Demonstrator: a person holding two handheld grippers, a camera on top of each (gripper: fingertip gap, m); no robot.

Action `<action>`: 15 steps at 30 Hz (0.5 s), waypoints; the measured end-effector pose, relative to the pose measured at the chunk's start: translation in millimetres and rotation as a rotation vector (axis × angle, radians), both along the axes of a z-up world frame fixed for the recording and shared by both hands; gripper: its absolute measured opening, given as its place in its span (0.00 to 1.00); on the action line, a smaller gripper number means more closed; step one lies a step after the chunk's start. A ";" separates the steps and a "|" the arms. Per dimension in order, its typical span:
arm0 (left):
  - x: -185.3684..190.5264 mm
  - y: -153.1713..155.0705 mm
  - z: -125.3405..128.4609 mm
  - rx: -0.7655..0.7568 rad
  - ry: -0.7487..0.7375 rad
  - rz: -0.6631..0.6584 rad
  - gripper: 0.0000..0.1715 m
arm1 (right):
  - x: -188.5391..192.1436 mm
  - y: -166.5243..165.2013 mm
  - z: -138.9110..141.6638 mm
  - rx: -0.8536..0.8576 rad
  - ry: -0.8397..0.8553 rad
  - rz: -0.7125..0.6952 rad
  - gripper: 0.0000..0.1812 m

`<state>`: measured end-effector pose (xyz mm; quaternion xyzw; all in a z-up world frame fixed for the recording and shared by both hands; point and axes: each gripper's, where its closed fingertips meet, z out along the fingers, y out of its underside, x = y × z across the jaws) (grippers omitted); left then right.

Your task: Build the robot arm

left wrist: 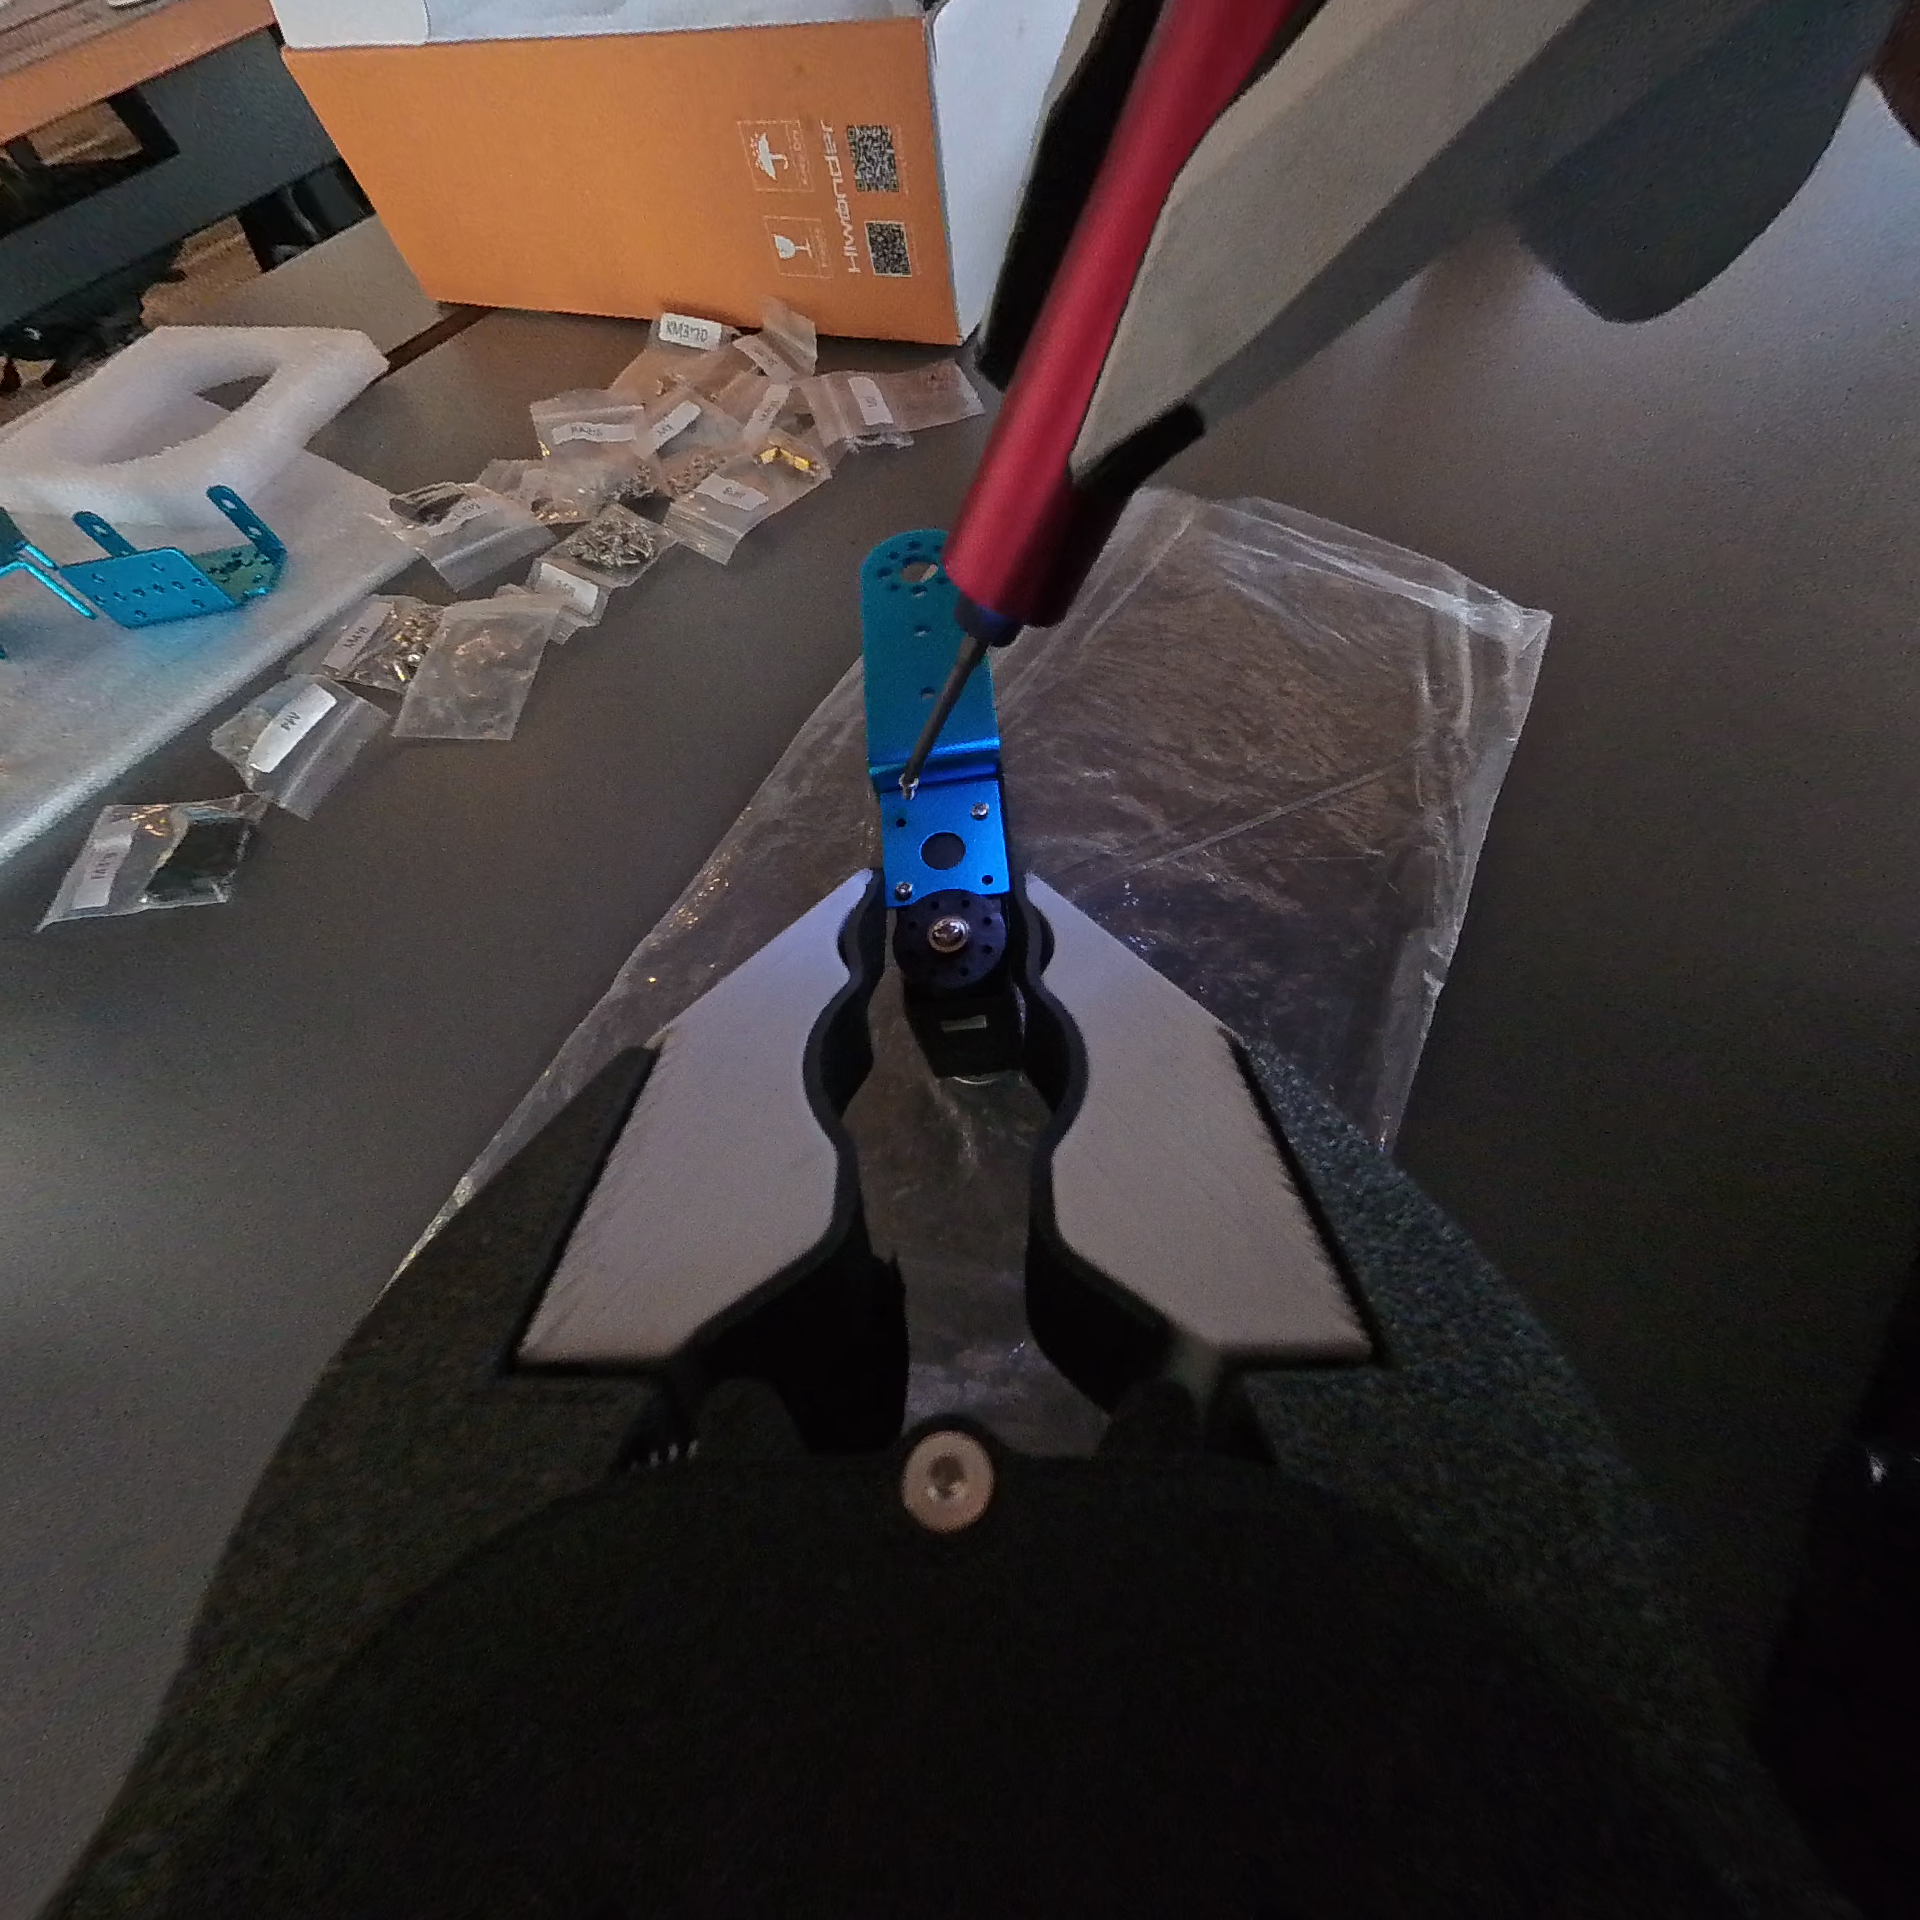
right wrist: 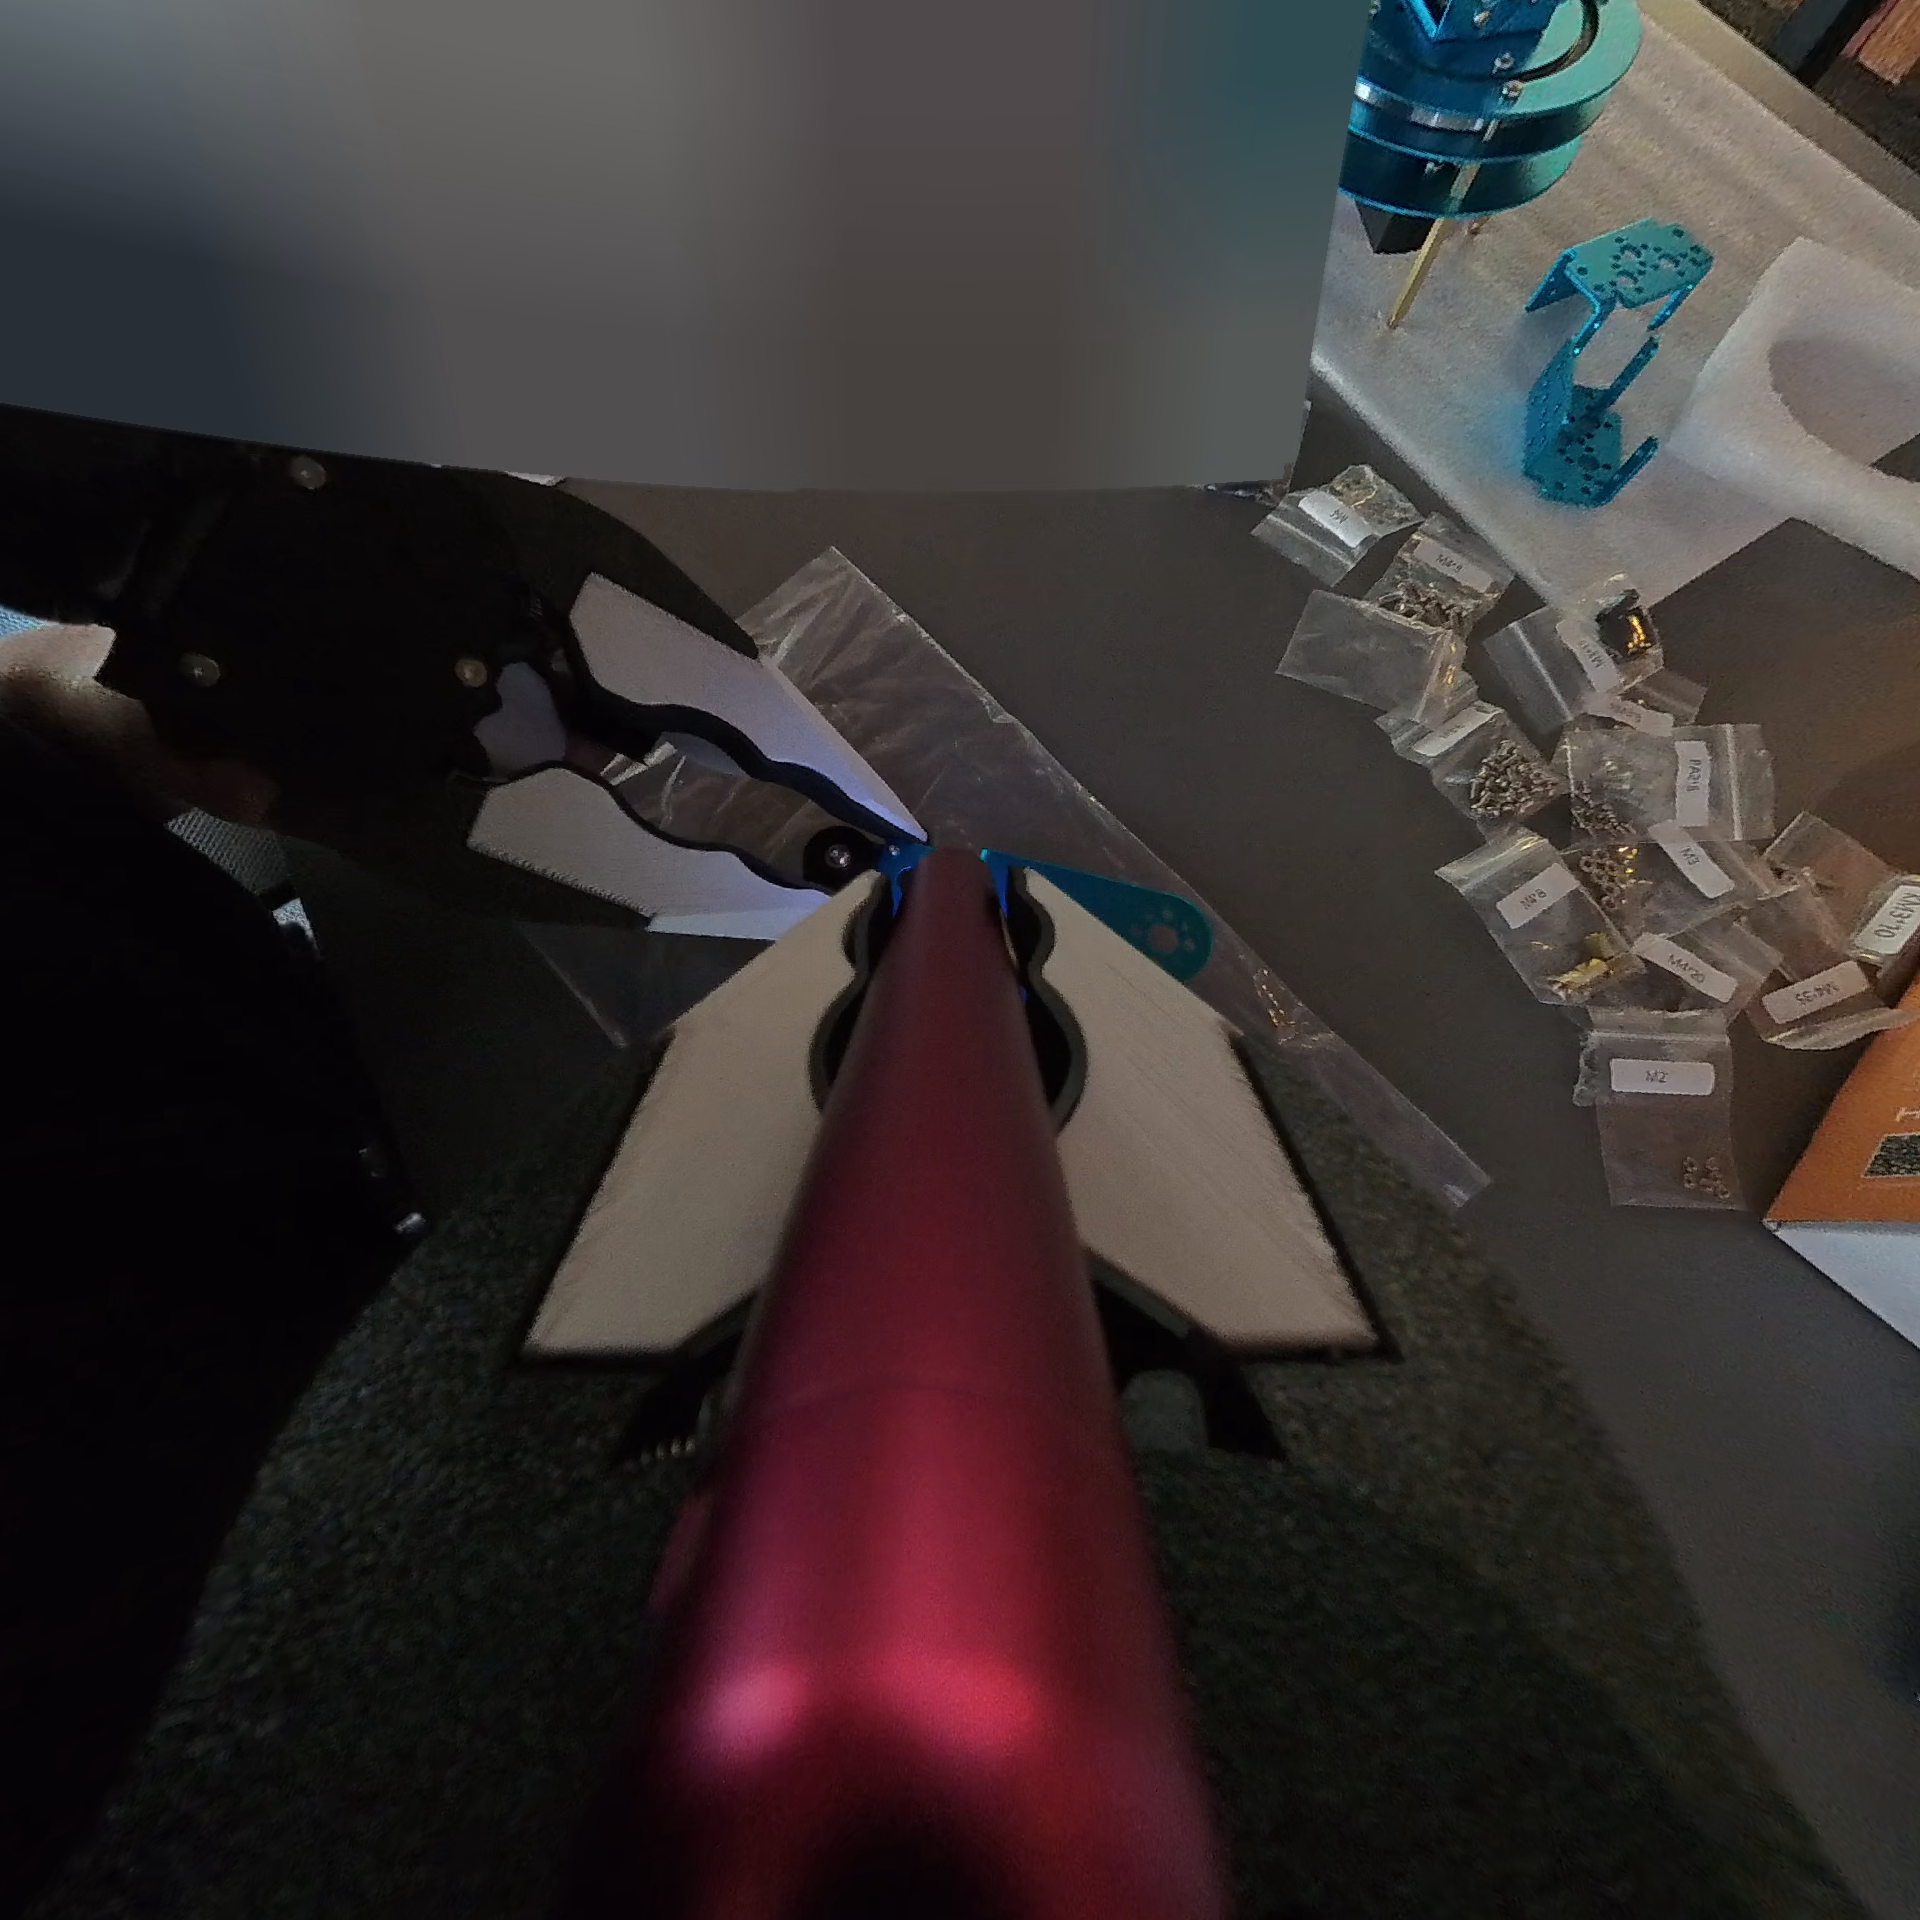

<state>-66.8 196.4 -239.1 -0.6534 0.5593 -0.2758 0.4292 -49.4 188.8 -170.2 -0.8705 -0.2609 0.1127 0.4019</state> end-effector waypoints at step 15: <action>-0.1 -0.2 -1.0 0.017 0.010 0.004 0.13 | -3.4 2.1 -4.6 -0.036 -0.025 0.033 0.12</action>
